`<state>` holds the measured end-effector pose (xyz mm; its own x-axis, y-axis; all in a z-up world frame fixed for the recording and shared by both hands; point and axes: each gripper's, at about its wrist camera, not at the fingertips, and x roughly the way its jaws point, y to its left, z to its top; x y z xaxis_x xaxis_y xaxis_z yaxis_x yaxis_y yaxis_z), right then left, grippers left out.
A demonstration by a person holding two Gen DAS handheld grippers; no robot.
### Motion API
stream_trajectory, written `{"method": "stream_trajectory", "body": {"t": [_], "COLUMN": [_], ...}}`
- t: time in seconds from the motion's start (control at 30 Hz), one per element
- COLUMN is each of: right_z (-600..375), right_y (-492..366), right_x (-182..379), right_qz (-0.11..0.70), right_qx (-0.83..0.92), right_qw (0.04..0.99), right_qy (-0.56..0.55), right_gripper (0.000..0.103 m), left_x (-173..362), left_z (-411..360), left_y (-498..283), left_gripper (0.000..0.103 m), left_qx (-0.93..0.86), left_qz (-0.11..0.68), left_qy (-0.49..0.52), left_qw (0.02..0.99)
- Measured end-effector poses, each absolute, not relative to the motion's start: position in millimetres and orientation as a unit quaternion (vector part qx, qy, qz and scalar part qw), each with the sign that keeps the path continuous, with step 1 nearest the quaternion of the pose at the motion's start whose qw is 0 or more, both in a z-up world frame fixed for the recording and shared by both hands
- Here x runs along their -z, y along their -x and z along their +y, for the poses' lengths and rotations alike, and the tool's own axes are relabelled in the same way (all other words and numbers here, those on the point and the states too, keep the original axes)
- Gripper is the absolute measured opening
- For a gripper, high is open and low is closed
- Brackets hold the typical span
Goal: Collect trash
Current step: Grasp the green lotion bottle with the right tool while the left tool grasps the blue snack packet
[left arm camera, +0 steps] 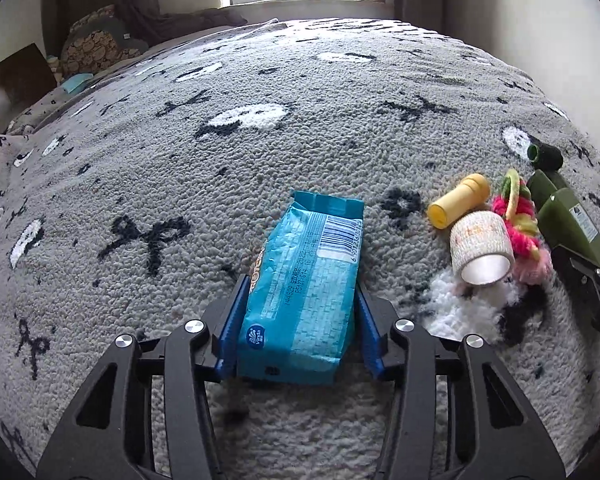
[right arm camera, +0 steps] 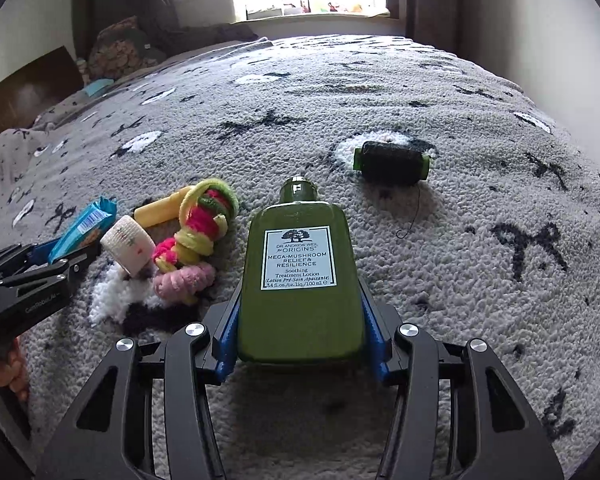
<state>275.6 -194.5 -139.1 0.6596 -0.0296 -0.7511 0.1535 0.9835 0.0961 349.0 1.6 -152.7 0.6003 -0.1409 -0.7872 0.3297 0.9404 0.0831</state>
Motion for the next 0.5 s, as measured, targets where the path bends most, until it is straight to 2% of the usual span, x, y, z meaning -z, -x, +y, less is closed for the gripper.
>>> {"method": "stream_trajectory", "body": {"t": [0.5], "right_z": [-211.4], "right_y": [-181.9], "right_x": [130.5], "right_qz": [0.395], "right_qx": [0.005], "right_qw": [0.918], "right_qy": [-0.033], "right_gripper": [0.051], "left_x": [132.9], "left_z": [-0.1], "left_y": [-244.8], "left_gripper": [0.042], "left_qx": [0.139], "left_qz": [0.416], "left_qy": [-0.110], "left_qw": [0.892]}}
